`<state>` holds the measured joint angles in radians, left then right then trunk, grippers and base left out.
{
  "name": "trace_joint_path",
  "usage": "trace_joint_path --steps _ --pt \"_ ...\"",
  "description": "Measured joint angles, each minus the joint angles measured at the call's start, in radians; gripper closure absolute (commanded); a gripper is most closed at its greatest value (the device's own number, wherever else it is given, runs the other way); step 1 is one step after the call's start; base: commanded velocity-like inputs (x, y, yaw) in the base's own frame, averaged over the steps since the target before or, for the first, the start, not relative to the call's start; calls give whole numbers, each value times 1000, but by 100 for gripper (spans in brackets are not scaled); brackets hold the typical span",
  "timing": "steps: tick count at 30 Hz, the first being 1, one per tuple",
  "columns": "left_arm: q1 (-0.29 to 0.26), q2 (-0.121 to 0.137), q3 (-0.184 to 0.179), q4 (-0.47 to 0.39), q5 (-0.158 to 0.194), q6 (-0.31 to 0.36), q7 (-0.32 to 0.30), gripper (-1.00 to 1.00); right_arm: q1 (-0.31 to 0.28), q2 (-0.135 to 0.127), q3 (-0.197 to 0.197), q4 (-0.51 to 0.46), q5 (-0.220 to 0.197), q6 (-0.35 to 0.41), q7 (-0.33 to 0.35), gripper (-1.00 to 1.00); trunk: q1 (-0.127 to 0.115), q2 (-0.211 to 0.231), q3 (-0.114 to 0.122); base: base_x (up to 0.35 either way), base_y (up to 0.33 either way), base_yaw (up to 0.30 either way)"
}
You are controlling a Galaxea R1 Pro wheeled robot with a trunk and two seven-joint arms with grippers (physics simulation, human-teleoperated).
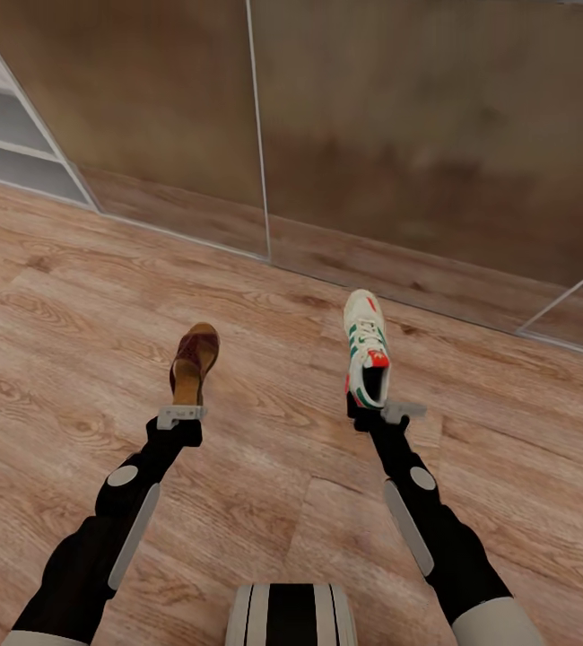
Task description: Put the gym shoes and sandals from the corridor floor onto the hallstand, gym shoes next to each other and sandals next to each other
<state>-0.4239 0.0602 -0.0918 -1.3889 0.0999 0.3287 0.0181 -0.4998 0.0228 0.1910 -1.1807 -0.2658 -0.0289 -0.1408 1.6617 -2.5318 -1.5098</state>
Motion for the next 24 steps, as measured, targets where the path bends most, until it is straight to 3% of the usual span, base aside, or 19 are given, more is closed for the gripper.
trace_joint_path --steps 4,9,13,24 --pt "3 0 15 1 1 0 0 100 0 0 4 -138 -3 188 2 100 -2 1 15 0 0 0" --pt "5 0 18 9 2 1 1 100 0 1 14 -193 2 397 3 100 -4 2 35 0 0 0" --pt "6 2 18 11 4 24 2 100 0 -1 57 -196 13 437 3 100 -6 3 50 0 0 26" --pt "7 2 18 23 4 31 2 100 0 -1 62 -195 18 441 2 100 -11 6 93 0 0 261"
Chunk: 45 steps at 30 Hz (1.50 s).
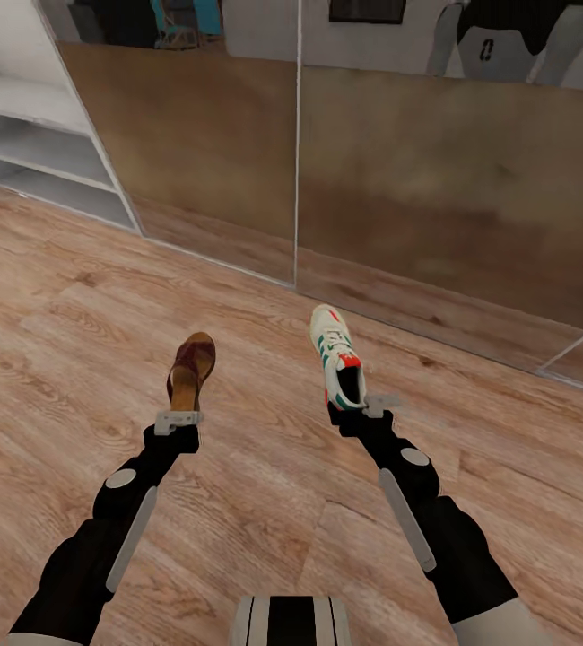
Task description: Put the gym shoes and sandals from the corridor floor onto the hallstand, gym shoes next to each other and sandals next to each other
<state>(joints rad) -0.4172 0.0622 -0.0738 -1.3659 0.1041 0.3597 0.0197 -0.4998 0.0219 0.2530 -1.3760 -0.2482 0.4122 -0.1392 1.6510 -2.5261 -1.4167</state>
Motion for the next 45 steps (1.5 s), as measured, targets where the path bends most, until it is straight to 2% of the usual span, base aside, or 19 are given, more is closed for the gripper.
trace_joint_path --steps 33,45 --pt "0 -3 0 8 0 0 -1 100 0 0 0 2 1 0 -2 100 -15 8 168 0 0 186" --pt "0 -3 0 12 0 0 -1 100 0 0 0 1 1 0 -2 100 -20 11 233 0 0 121"
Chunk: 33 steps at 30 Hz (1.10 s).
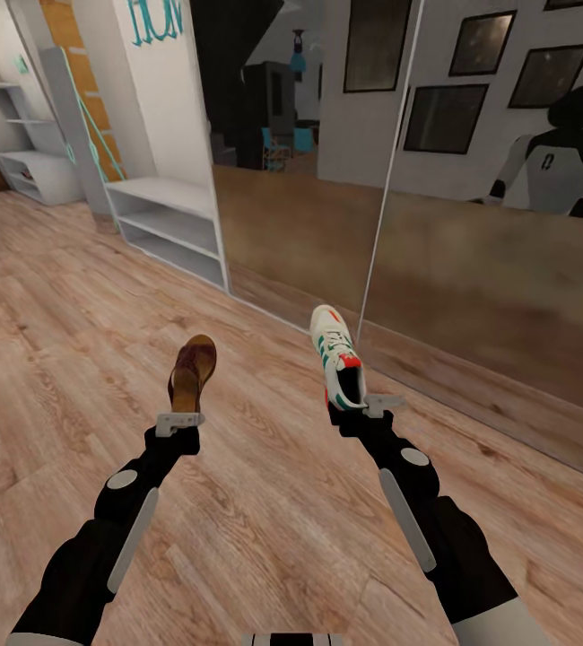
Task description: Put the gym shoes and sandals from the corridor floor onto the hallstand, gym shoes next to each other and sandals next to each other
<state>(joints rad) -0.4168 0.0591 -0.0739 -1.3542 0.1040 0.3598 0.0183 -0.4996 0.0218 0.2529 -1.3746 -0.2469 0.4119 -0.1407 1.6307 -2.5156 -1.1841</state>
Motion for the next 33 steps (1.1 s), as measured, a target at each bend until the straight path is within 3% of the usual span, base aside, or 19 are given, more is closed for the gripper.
trace_joint_path --steps 15,22,33 --pt "0 -2 -1 2 2 0 0 100 0 0 0 0 0 0 0 100 -7 4 82 0 0 84" --pt "0 0 0 2 60 0 1 100 0 0 0 0 0 0 0 100 -10 5 120 0 0 84" --pt "0 0 0 3 69 0 1 100 0 0 0 0 -1 0 0 100 -15 8 180 0 0 83"
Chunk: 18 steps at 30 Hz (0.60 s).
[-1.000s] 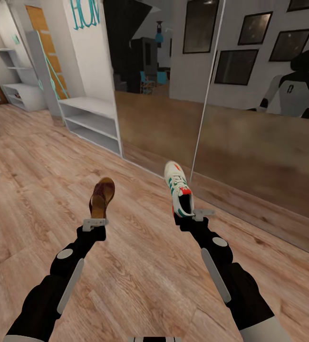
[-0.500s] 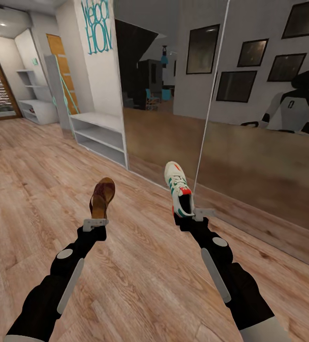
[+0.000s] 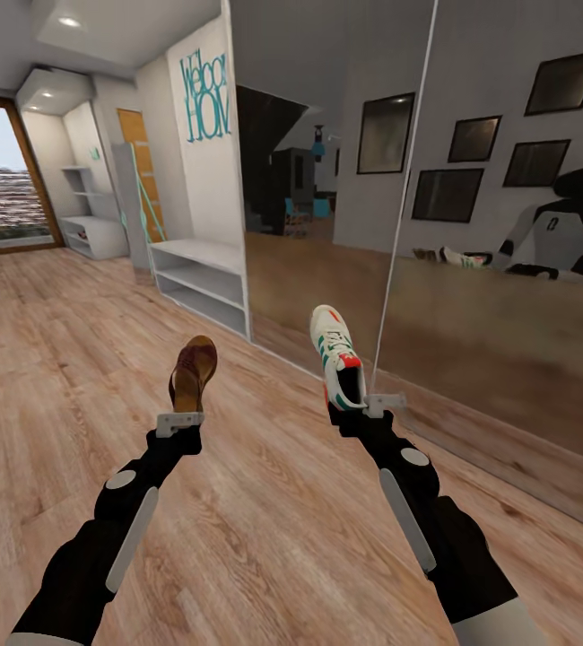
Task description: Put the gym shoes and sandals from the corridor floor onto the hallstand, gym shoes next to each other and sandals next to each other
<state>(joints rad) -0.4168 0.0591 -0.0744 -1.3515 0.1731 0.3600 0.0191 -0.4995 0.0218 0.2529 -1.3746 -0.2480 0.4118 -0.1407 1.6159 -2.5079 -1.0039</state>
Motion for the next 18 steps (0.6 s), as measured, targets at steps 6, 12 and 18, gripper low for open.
trace_joint_path --steps 6,12,18 --pt "0 0 0 2 0 0 0 100 0 0 0 0 0 0 0 100 -3 1 33 0 0 76" --pt "0 0 0 13 0 -1 -1 100 0 0 0 0 0 0 0 100 -5 3 62 0 0 69" --pt "0 0 -1 13 0 -1 0 100 0 0 0 0 -1 0 0 100 -5 3 71 0 0 67"
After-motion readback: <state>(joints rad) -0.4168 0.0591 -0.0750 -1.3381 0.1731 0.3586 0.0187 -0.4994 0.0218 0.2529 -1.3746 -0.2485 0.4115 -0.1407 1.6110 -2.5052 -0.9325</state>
